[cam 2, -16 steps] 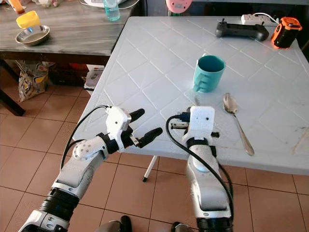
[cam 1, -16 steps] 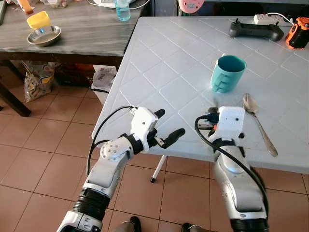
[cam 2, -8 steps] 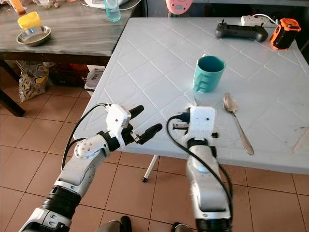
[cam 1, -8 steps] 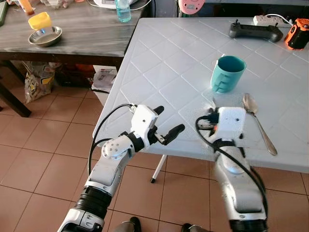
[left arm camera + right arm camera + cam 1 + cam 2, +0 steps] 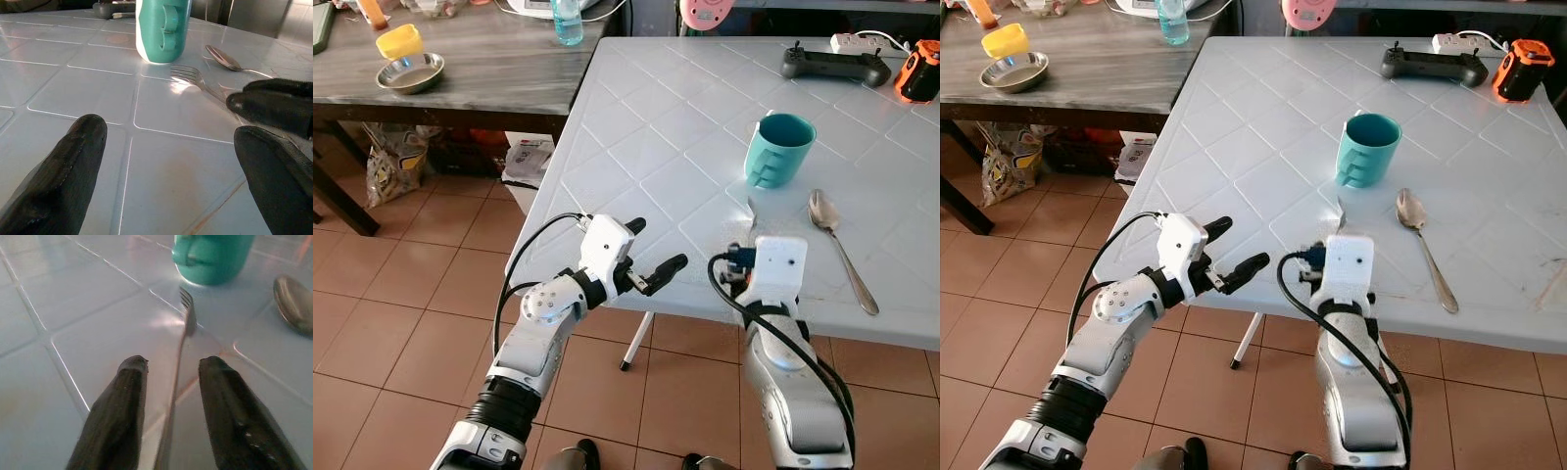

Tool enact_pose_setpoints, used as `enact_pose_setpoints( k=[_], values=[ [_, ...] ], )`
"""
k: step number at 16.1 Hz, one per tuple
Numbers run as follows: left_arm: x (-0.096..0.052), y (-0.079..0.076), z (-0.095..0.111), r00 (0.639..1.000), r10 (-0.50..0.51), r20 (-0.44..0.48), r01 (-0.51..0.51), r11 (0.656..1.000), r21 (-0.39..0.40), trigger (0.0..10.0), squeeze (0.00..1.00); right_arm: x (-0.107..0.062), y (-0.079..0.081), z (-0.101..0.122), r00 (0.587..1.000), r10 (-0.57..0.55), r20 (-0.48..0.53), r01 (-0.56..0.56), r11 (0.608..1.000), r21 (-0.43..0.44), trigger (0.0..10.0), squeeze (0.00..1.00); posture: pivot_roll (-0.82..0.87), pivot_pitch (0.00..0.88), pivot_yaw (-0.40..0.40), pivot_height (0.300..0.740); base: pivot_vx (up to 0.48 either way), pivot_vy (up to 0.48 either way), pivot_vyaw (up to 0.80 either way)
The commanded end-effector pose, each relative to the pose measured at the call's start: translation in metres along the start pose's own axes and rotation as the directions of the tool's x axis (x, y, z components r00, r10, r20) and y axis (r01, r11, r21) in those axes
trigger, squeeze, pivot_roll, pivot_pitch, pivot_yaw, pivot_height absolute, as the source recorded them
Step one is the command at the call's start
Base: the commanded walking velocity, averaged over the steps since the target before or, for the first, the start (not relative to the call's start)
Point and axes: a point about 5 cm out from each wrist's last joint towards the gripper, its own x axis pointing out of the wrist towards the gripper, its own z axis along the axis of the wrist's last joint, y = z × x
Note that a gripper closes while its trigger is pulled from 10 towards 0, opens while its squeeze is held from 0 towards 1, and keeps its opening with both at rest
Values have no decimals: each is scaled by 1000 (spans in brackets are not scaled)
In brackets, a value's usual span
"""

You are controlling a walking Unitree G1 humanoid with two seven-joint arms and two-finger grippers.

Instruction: Setting the table

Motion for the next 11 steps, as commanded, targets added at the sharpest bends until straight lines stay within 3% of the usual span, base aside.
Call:
enact_pose_setpoints(
  k=[1, 7, 9, 10, 11],
  values=[
    [0, -1, -1, 1000, -10, -9, 10, 1000, 15, 10000, 0, -2, -6, -8, 998, -34, -44, 35, 999, 13, 10000, 1000, 19, 158, 78, 740, 0, 0, 0],
    [-1, -1, -2, 1000, -9, -17, 10, 1000, 20, 10000, 0, -5, -28, -26, 985, -103, -137, 107, 994, 17, 10000, 1000, 21, 161, 79, 740, 0, 0, 0],
    [0, -1, -2, 1000, -12, -15, 12, 1000, 19, 10000, 0, -5, -32, -28, 982, -117, -149, 121, 992, 18, 8078, 882, 20, 160, 80, 740, 0, 0, 0],
    [0, -1, -1, 1000, -13, -16, 13, 1000, 20, 10000, 0, -5, -33, -29, 982, -116, -152, 120, 993, 21, 7216, 247, 20, 160, 81, 740, 0, 0, 0],
    [0, -1, -1, 1000, -13, -16, 14, 1000, 20, 10000, 0, -6, -34, -30, 981, -119, -156, 124, 992, 20, 10000, 0, 20, 160, 81, 740, 0, 0, 0]
  ],
)
